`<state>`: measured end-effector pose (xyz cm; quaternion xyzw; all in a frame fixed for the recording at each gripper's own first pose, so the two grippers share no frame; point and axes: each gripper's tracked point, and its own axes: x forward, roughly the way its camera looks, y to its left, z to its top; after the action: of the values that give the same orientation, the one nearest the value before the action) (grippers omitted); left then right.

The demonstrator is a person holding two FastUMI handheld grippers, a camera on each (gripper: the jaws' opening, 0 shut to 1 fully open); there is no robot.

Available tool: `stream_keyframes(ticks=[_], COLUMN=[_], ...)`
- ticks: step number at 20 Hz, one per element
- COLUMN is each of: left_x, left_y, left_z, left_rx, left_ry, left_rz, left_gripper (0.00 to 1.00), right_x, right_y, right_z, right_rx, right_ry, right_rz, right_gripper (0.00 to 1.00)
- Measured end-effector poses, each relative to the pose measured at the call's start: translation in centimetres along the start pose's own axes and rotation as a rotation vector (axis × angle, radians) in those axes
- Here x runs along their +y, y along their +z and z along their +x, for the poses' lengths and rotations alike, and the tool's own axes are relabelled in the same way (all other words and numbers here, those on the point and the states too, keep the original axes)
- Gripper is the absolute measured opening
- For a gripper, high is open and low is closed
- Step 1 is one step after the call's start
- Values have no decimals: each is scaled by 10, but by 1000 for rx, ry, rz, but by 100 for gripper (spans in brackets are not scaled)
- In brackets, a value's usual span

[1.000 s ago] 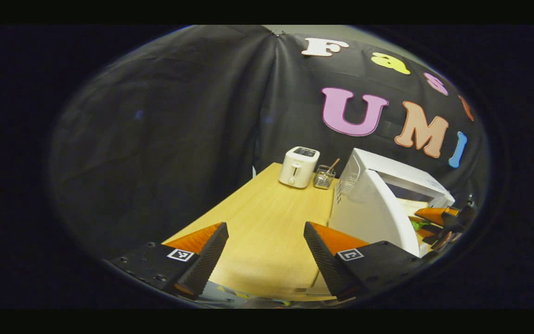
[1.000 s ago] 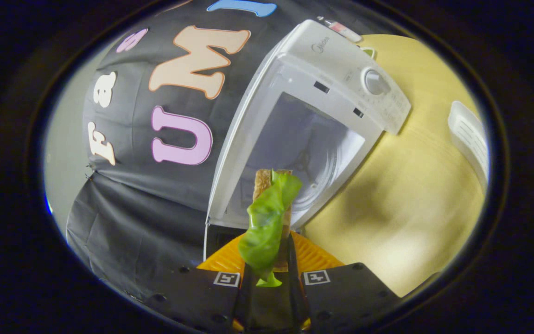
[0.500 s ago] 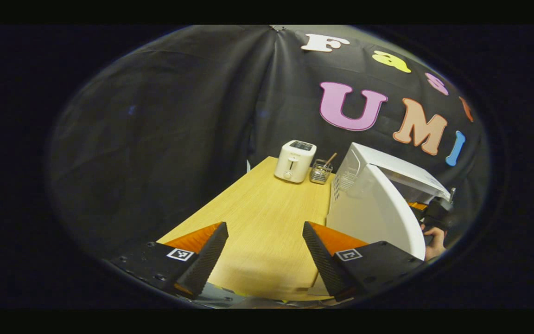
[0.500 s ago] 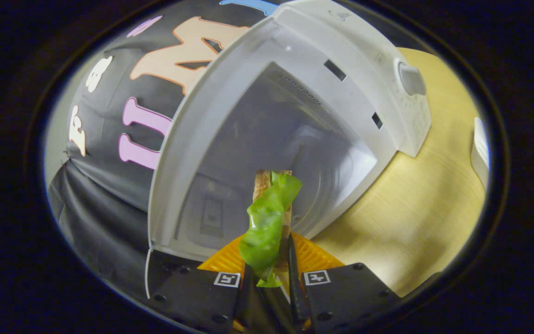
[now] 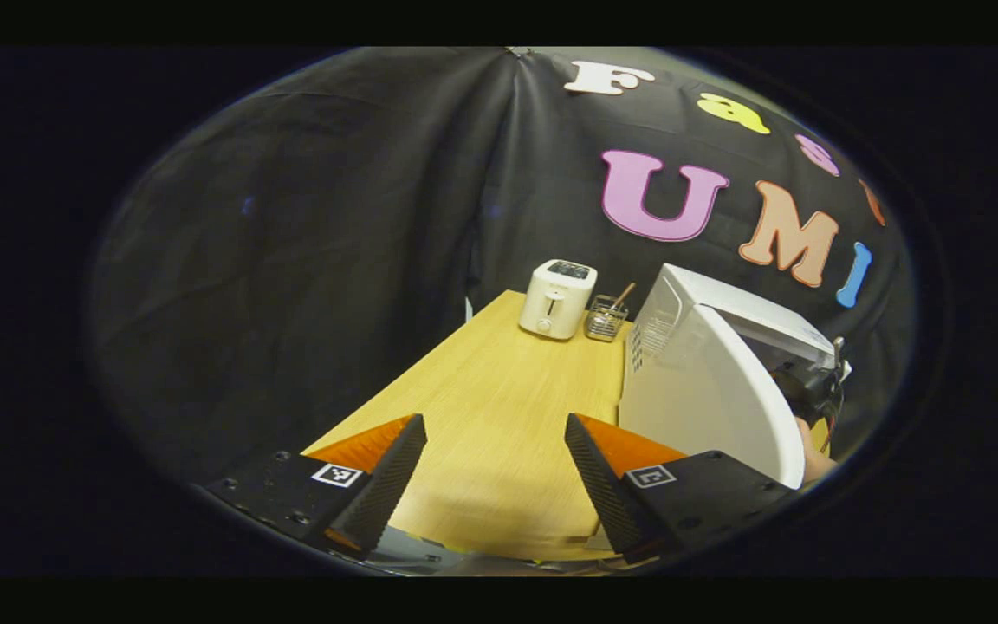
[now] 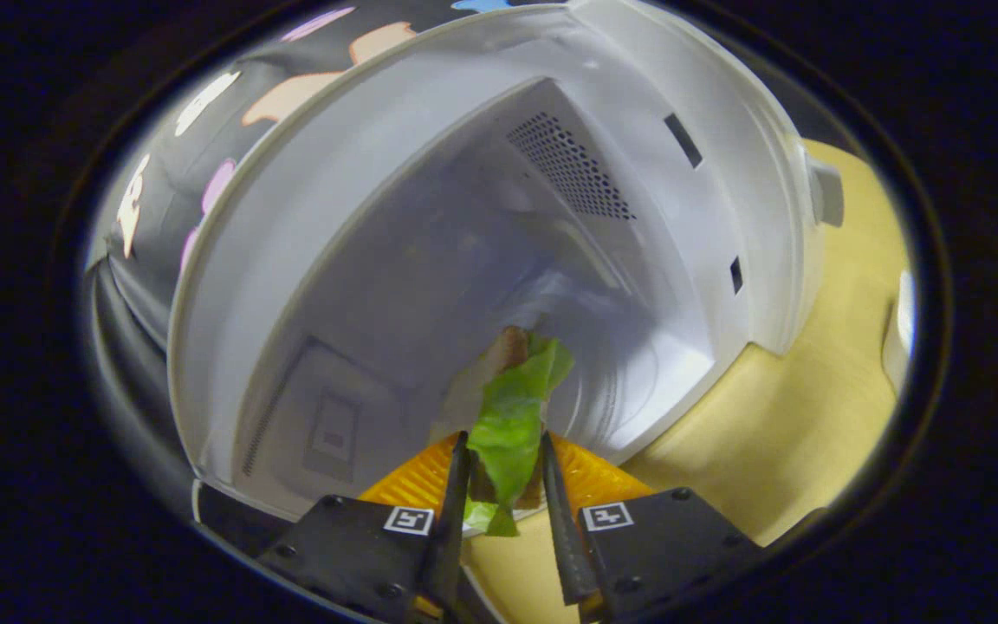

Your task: Open the microwave oven with the left hand, put the food in, and close the microwave oven.

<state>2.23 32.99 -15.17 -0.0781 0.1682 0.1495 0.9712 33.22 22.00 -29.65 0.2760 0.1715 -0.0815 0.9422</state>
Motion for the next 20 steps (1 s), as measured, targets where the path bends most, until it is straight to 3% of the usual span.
stream_keyframes(ticks=[1, 2, 3, 4, 6, 9, 12, 13, 14, 15, 17, 20], left_x=[-2, -4, -6, -8, -11, -13, -18, -21, -25, -31, -39, -46], left_y=[2, 2, 2, 1, 1, 0, -2, -3, -5, -6, -9, -16], left_z=[-1, -1, 0, 0, 0, 0, 0, 0, -1, -1, -1, -1], left_rx=[-5, -8, -7, -6, -2, 1, 8, 11, 15, 19, 30, 53], left_ry=[-6, -12, -18, -23, -34, -43, -59, -67, -82, -100, -122, -140], left_rz=[13, 24, 32, 37, 38, 33, 36, 43, 53, 64, 100, 156], left_gripper=[94, 95, 94, 89, 94, 94, 89, 86, 70, 70, 54, 18], right_x=[-5, -5, -8, -11, -16, -18, -14, -12, -12, -14, -16, -27], right_y=[2, 7, 11, 13, 18, 23, 31, 34, 37, 39, 45, 49], right_z=[0, 1, 0, 1, 1, -12, -37, -48, -58, -70, -95, -133], right_rx=[-16, -35, -51, -62, -73, -92, -119, -127, -137, -149, -170, -181], right_ry=[-18, -25, -46, -61, -88, -98, -90, -83, -82, -84, -86, -98], right_rz=[-29, -40, -58, -82, -135, -208, -257, -269, -284, -297, -320, -336], right_gripper=[40, 48, 40, 41, 55, 92, 91, 100, 100, 100, 100, 100])
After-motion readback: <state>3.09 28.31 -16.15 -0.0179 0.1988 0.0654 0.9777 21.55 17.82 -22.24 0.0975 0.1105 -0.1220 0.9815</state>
